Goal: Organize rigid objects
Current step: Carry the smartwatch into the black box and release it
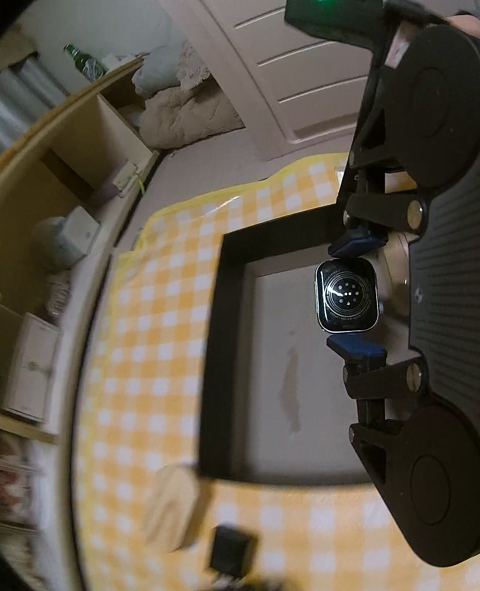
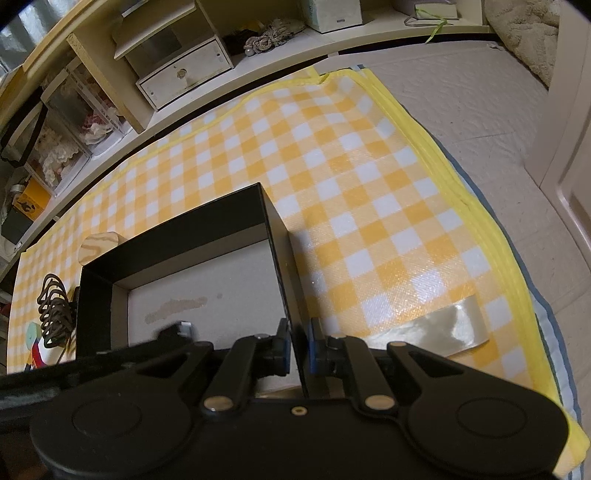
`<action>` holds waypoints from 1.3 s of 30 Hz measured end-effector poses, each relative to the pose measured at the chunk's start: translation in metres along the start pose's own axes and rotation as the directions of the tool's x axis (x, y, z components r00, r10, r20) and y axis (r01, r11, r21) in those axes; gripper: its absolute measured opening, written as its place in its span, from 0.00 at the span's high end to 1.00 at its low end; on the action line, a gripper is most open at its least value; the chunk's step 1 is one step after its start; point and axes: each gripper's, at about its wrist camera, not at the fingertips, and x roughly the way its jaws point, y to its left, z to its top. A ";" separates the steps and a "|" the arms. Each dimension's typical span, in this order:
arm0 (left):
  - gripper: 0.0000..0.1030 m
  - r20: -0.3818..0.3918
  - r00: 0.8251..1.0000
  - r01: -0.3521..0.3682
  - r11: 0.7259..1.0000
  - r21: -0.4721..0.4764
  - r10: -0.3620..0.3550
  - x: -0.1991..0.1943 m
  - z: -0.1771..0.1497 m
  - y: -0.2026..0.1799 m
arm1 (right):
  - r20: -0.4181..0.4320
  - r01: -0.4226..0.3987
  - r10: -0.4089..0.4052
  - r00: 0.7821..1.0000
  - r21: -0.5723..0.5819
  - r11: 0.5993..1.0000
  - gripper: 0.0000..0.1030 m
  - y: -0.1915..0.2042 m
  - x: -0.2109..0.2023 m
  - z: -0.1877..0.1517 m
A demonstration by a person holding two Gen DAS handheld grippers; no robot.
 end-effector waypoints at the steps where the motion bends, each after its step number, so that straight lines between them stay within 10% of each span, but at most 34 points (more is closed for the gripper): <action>1: 0.55 -0.007 1.000 0.013 1.000 -0.019 -0.014 0.005 -0.001 0.001 | 0.000 -0.001 0.001 1.000 0.001 1.000 0.90 0.000 0.000 0.000; 14: 0.36 -0.051 0.994 0.083 0.985 -0.154 -0.092 0.021 -0.007 0.017 | 0.000 -0.007 0.007 1.000 0.011 1.000 0.90 0.000 0.000 0.000; 27: 0.17 -0.024 0.999 0.043 0.997 0.063 -0.041 -0.019 -0.010 -0.006 | 0.000 -0.008 0.008 1.000 0.011 1.000 0.90 0.000 0.000 0.000; 39: 0.00 0.079 0.992 -0.121 0.948 0.296 0.102 -0.072 -0.026 -0.026 | 0.000 -0.007 0.007 1.000 0.010 1.000 0.90 0.000 0.000 0.000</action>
